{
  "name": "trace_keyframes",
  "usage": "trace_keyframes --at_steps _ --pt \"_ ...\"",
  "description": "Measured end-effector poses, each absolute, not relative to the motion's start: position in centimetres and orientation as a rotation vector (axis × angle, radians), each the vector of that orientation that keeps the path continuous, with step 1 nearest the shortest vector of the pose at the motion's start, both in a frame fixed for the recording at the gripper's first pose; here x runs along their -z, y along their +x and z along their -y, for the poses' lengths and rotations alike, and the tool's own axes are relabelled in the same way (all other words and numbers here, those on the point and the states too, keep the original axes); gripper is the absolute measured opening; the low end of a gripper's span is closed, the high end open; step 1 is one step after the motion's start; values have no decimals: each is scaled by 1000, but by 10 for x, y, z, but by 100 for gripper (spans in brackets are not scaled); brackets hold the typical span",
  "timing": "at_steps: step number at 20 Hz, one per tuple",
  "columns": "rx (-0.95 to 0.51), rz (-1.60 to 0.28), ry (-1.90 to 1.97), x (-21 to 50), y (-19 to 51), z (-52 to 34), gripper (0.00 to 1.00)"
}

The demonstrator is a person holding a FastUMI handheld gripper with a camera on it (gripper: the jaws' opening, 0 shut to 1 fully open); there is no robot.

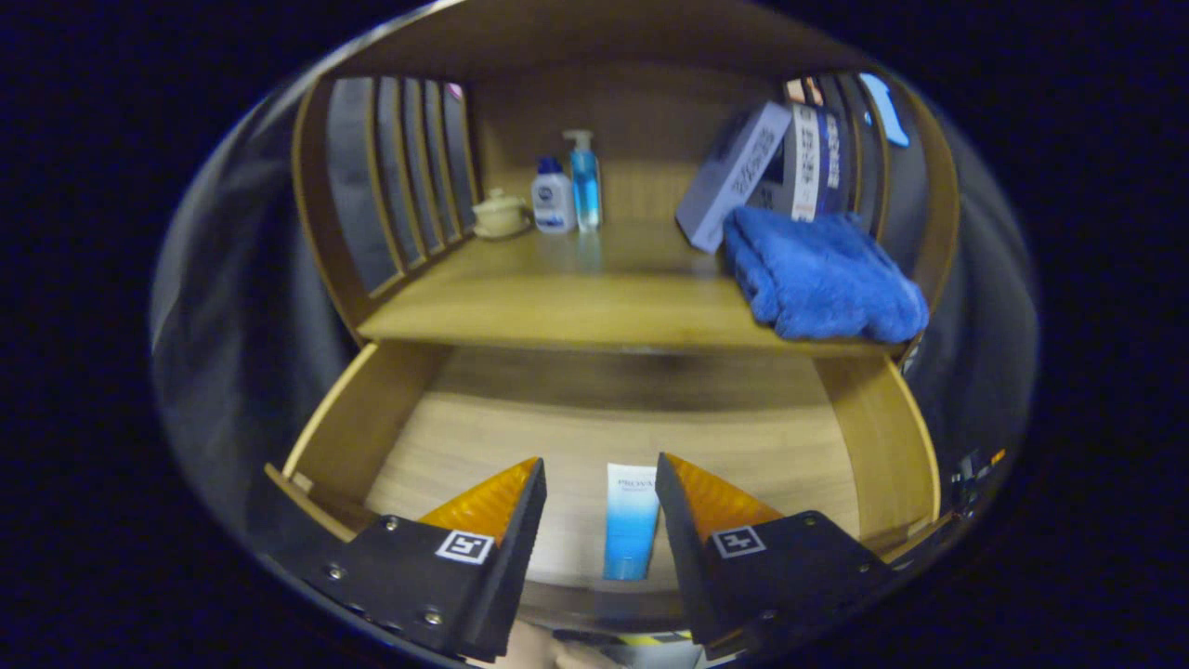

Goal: Pull open the drawer, take out the items inside it, and place them on the countertop above the cabinet.

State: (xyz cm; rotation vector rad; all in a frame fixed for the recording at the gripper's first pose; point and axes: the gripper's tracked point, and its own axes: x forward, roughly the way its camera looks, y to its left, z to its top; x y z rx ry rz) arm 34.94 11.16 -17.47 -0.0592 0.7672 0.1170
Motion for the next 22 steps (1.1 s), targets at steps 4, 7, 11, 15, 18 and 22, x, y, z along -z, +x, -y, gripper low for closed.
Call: trace_keyframes --at_steps 4,7,11,15,18,22 --pt "-89 -943 -99 215 349 -99 70" --pt "-81 -1067 -96 236 341 -95 71" --pt "-77 -1155 -86 256 335 -93 63" --pt "-71 -1148 -43 254 337 -92 43" --pt "-66 -1106 -55 248 339 -89 42" --pt "-83 -1049 0 227 338 -95 42"
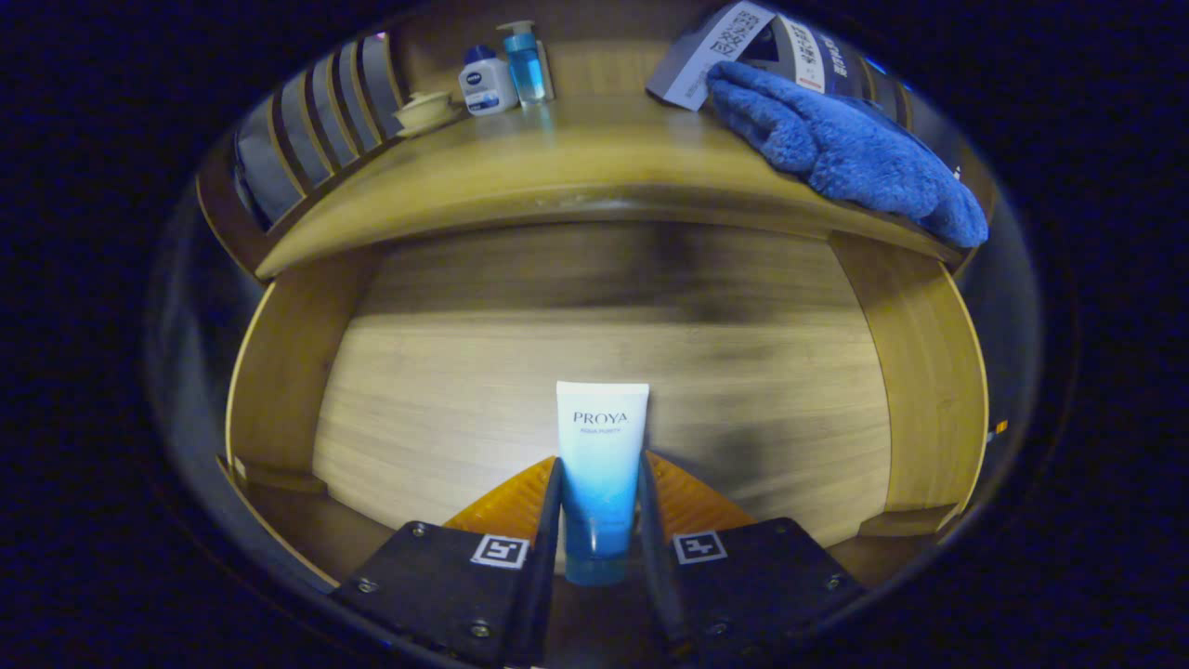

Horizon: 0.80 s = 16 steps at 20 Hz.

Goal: Pull open the drawer, take out the items inside it, and place them on the countertop above the cabinet.

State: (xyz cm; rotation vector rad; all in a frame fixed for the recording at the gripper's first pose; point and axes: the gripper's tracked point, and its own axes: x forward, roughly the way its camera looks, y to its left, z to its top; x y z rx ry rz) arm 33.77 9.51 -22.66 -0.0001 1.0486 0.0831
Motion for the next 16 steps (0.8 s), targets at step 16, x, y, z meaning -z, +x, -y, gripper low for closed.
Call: trace_keyframes --at_steps 16 --pt "-100 -570 133 107 448 -132 42"
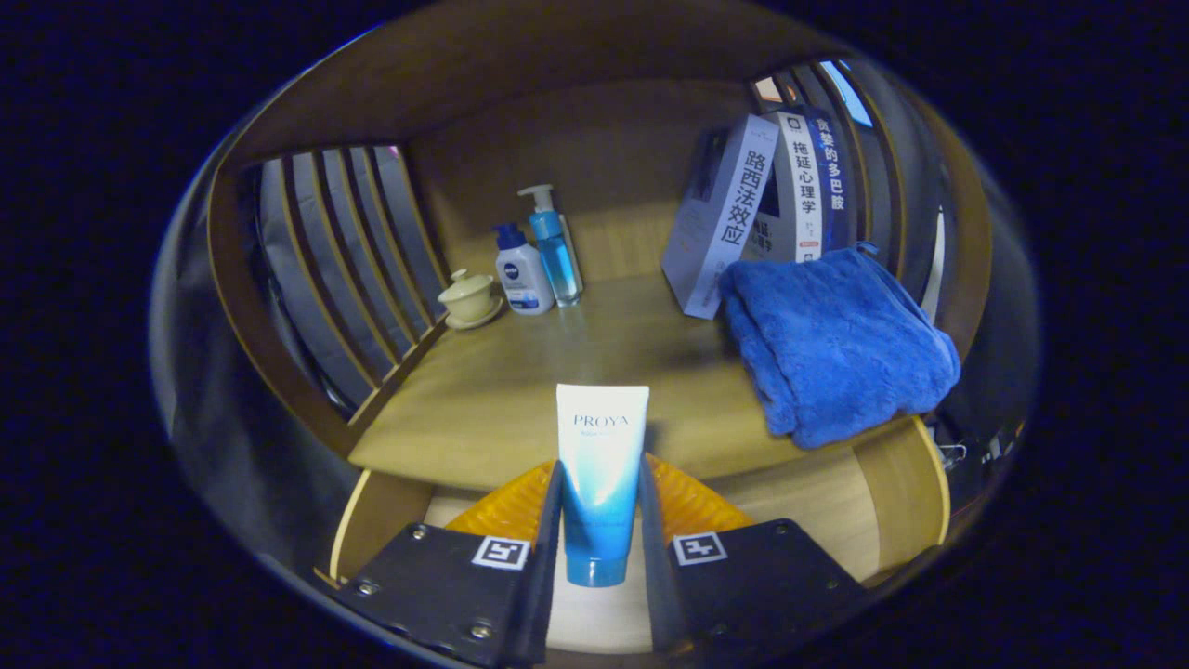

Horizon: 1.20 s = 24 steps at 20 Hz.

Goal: Pull open the drawer, take out the items inside it, and place them on the countertop above the cabinet.

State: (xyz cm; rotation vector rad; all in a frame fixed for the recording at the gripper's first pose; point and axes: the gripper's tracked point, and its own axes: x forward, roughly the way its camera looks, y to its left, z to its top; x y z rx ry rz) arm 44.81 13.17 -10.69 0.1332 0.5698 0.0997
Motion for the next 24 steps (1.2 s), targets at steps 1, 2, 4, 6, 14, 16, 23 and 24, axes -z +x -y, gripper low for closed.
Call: trace_keyframes --at_steps 1,2,4,6,14,16,23,24 --pt "-90 -550 123 106 458 -132 42" --pt "-82 -533 116 107 465 -133 42" --pt "-78 -491 120 105 481 -139 42" --pt "-62 -460 125 107 492 -140 42" --pt "-63 -354 181 119 506 -149 58" --pt "-67 -313 213 105 498 -146 75" --pt "-204 -59 292 6 386 -149 99" --pt "-211 -36 270 5 364 -147 99"
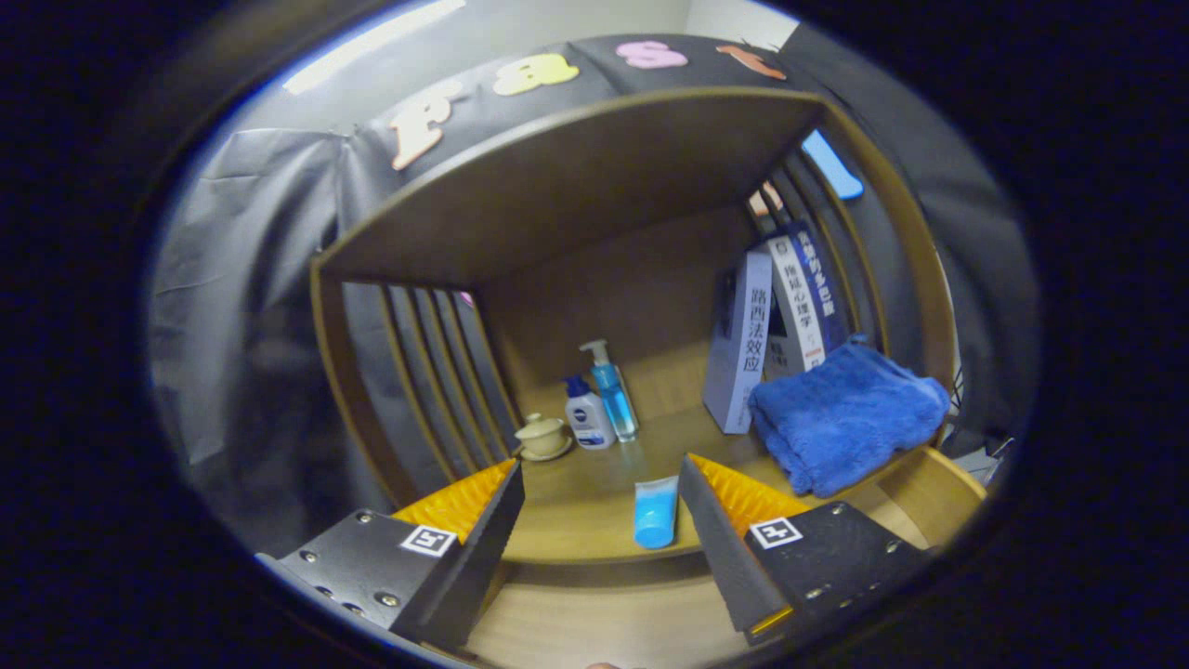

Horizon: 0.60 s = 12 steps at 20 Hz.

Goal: Pull open the drawer, take out the items inside it, and place them on the countertop above the cabinet.

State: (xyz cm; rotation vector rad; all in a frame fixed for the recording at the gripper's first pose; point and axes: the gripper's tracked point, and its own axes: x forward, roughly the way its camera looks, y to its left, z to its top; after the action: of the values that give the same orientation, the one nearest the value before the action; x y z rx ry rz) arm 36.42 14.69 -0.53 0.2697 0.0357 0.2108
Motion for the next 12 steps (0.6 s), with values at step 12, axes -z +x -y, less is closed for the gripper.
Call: trace_keyframes --at_steps 12 --pt "-111 18 136 103 195 -125 99"
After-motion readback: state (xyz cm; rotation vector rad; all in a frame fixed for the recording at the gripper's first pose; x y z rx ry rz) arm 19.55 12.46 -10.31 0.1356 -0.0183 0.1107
